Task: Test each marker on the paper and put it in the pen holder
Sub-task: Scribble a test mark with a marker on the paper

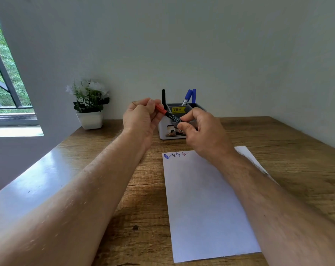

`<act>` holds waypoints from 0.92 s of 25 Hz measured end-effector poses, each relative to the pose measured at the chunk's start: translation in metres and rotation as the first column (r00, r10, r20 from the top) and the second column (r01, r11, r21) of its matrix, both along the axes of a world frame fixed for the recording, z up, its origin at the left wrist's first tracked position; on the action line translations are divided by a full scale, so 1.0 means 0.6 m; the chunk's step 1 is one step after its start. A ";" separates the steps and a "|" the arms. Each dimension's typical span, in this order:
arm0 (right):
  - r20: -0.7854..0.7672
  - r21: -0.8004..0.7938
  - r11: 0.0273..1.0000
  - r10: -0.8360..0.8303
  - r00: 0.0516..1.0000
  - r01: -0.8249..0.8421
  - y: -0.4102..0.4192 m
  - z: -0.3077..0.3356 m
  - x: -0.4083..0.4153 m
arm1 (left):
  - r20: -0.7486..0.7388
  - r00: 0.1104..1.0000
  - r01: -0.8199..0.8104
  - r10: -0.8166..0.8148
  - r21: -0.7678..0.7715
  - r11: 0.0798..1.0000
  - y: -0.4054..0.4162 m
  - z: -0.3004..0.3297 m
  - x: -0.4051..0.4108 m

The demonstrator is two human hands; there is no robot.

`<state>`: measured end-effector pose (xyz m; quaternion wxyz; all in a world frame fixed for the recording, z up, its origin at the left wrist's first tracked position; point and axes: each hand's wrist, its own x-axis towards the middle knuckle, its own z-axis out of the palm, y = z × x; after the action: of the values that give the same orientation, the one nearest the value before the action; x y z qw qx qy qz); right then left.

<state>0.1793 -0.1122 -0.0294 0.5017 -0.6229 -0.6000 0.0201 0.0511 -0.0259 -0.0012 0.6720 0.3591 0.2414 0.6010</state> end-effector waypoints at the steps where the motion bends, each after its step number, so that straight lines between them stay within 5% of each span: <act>1: 0.024 0.008 1.000 -0.007 1.000 0.007 -0.002 0.002 -0.001 | 0.001 1.000 0.006 -0.006 0.002 1.000 0.001 0.000 0.000; 17: 0.161 0.017 0.999 -0.037 0.986 0.035 0.001 -0.001 -0.012 | -0.149 0.977 -0.135 0.153 0.128 0.983 -0.010 0.000 0.007; 20: 0.127 0.013 0.995 -0.095 0.987 0.094 0.003 0.001 -0.006 | -0.165 0.959 -0.175 0.230 0.293 0.940 -0.005 0.015 -0.005; 23: 0.123 0.021 0.992 -0.128 0.984 0.126 0.011 -0.003 0.000 | -0.146 0.881 -0.307 0.449 0.544 0.781 0.001 0.033 -0.014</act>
<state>0.1795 -0.1055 -0.0315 0.4675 -0.6566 -0.5893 -0.0545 0.0429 -0.0255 0.0186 0.3791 0.5437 0.2314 0.7121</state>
